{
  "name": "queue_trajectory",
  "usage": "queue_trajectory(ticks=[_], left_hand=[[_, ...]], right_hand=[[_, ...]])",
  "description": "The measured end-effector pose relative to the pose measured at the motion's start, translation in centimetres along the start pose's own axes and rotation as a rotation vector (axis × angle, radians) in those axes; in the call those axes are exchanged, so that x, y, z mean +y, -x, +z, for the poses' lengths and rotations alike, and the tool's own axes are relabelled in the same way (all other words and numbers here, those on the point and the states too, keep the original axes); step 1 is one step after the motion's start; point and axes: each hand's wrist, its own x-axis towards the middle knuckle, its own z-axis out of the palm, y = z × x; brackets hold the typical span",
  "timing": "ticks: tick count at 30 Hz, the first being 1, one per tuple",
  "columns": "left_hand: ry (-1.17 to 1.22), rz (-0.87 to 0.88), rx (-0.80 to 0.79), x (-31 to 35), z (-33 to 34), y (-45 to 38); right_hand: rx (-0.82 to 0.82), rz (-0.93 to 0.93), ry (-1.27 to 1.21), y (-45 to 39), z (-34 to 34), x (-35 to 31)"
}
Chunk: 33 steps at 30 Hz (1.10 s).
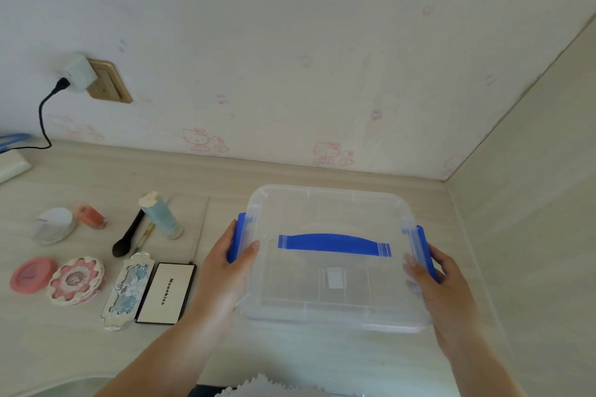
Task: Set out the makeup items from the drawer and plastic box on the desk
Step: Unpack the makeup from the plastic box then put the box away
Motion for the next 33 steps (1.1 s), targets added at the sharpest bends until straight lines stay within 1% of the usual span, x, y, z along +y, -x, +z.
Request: queue_trajectory(ticks=[12,19,22,24,26,30,33], left_hand=[[-0.096,0.065,0.027,-1.1,0.3,-1.6],[-0.117,0.089,0.016,-1.2,0.3,-1.9],[-0.091,0.045,0.031,-1.0,0.3,-1.9],[-0.009,-0.043,0.040,-0.7,0.3,-1.7],[0.107,-0.140,0.028,-0.6,0.1,-1.2],[0.164,-0.177,-0.111,-1.3,-0.9,-0.2],[0.240,-0.153,-0.167,-0.6,-1.3,0.2]], right_hand=[[0.017,-0.122,0.245,-0.8,0.2,0.0],[0.006,-0.129,0.260,-1.0,0.2,-0.1],[-0.002,-0.120,0.249,-0.9,0.4,-0.5],[-0.016,-0.102,0.212,-1.0,0.3,-0.6],[-0.044,-0.024,0.091,-0.7,0.1,-0.8],[-0.189,0.203,-0.280,0.3,0.1,-1.2],[-0.243,0.213,-0.394,0.8,-0.1,-1.3]])
